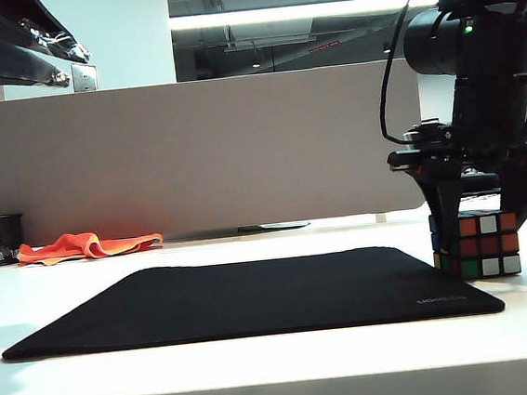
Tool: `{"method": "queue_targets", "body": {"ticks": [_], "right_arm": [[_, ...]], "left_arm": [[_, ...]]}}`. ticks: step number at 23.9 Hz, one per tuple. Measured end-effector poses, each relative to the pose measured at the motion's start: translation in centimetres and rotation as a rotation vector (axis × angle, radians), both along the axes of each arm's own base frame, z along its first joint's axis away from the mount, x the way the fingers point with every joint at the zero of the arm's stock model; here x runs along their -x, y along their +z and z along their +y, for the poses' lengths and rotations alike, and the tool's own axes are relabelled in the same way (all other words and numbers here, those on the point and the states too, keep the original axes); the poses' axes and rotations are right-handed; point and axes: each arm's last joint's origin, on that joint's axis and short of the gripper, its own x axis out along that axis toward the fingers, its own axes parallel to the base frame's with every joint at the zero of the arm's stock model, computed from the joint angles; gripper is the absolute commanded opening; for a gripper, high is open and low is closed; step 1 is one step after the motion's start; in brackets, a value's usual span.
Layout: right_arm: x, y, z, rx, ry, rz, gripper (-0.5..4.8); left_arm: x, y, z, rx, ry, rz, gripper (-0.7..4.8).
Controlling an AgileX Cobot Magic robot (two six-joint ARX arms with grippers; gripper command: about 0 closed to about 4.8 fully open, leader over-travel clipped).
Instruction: Pick up the cube on the right side of the mouse pad, then place it in the center of the mouse pad.
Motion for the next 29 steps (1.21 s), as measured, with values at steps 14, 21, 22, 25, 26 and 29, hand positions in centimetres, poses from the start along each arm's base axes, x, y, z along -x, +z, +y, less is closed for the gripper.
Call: {"method": "queue_targets", "body": {"ticks": [14, 21, 22, 25, 26, 29], "right_arm": [[-0.6, 13.1, 2.0, -0.201, 0.175, -0.37, 2.6], [-0.8, 12.8, 7.1, -0.253, 0.348, -0.456, 2.61], [-1.1, 11.7, 8.1, -0.25, 0.368, -0.426, 2.61], [-1.9, 8.8, 9.8, -0.226, 0.394, -0.341, 2.61], [-2.0, 8.1, 10.2, -0.217, 0.401, -0.321, 2.61], [-2.5, 6.4, 11.5, -0.195, 0.438, -0.285, 2.61]], "left_arm": [[0.0, 0.0, 0.0, -0.008, -0.004, -0.004, 1.92], [0.0, 0.0, 0.0, -0.011, -0.005, -0.008, 1.92], [0.0, 0.0, 0.0, -0.011, -0.005, -0.007, 1.92], [0.0, 0.0, 0.0, -0.011, -0.005, -0.007, 1.92], [0.0, 0.0, 0.0, -0.012, -0.005, -0.006, 1.92], [0.1, -0.2, 0.0, -0.016, -0.005, 0.012, 1.92]]}}
